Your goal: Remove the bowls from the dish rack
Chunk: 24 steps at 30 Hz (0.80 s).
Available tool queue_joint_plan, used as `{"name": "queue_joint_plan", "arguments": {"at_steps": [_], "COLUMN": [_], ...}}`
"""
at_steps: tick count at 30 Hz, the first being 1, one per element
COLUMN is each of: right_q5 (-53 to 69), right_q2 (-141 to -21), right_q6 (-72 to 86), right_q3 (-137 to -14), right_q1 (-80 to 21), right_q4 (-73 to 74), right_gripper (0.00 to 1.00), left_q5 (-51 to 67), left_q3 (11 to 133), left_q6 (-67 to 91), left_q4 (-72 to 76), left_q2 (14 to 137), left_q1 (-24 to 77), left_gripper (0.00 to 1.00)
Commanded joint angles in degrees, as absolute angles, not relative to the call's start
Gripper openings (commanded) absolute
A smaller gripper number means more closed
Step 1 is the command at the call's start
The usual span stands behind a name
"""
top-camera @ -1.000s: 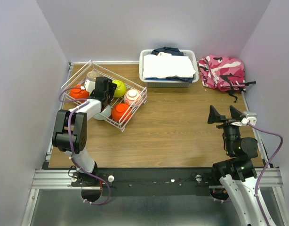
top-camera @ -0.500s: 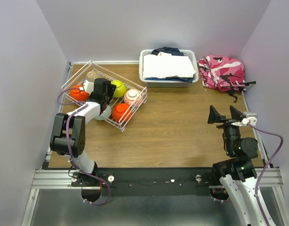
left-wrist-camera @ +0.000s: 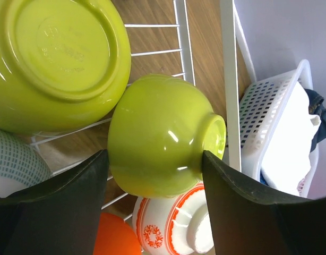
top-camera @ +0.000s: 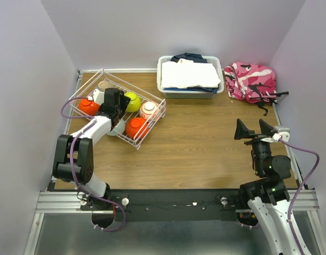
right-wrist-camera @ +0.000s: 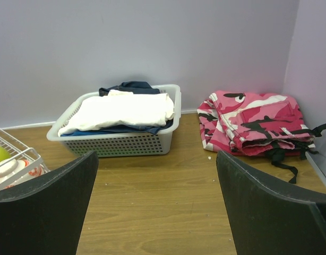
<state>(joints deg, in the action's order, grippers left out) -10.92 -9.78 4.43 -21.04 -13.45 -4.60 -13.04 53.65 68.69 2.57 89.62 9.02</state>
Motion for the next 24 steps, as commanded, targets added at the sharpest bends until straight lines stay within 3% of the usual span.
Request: {"name": "queue_joint_plan", "arguments": {"at_steps": [1,16,24], "right_q5": [-11.6,-11.08,-8.27], "right_q2": [-9.75,-12.48,-19.5], "right_q6": [3.96,4.04,6.94], "right_q3": [-20.57,-22.67,-28.73], "right_q1": [-13.71,-13.71,-13.8], "right_q4": [-4.66,-3.17,2.35], "right_gripper": [1.0,1.0,1.0], "left_q5": [-17.05,-18.11,-14.24], "left_q3": [55.72,60.2,63.01], "left_q6": [63.02,42.56,26.57], "left_q4": [-1.49,-5.54,-7.2], "left_q2": [86.31,78.94,75.32], "left_q1": [9.14,9.14,10.63], "left_gripper": [0.29,0.29,0.29]}}
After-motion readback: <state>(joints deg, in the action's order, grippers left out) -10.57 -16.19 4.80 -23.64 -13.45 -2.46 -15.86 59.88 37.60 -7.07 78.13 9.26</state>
